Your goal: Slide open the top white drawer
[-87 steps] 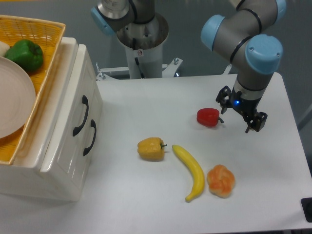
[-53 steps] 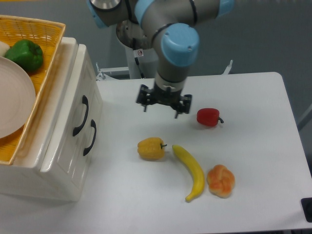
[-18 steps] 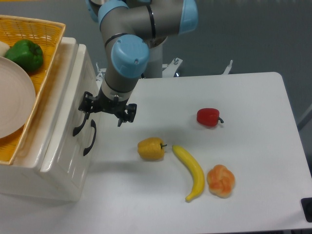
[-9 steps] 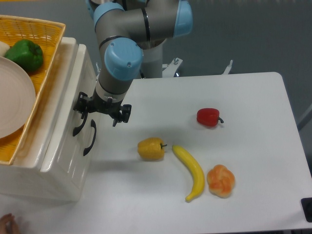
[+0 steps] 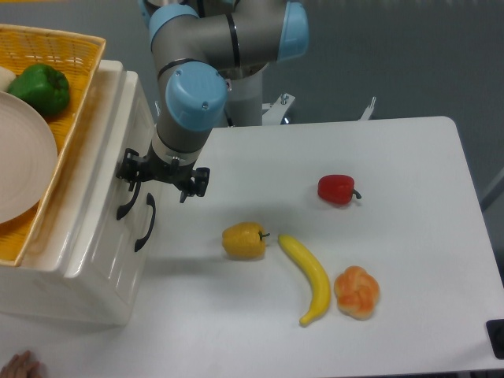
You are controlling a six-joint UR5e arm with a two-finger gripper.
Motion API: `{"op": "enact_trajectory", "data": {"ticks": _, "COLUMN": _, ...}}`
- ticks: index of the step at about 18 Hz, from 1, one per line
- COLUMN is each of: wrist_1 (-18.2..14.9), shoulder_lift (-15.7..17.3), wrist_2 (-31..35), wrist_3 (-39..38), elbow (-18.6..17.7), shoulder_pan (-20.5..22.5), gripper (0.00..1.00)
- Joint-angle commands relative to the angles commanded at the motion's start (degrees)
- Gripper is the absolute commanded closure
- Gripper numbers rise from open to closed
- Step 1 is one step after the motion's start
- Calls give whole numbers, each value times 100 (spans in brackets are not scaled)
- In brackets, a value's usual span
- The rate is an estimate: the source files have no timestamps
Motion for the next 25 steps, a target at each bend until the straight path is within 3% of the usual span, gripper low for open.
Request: {"op": "enact_trajectory", "data": {"ticks": 25, "wrist_1": -325, "shoulder_lift": 0, "wrist_2": -334, "wrist_3": -123, "elbow": -70, "shoulder_pan": 97, "gripper": 0}}
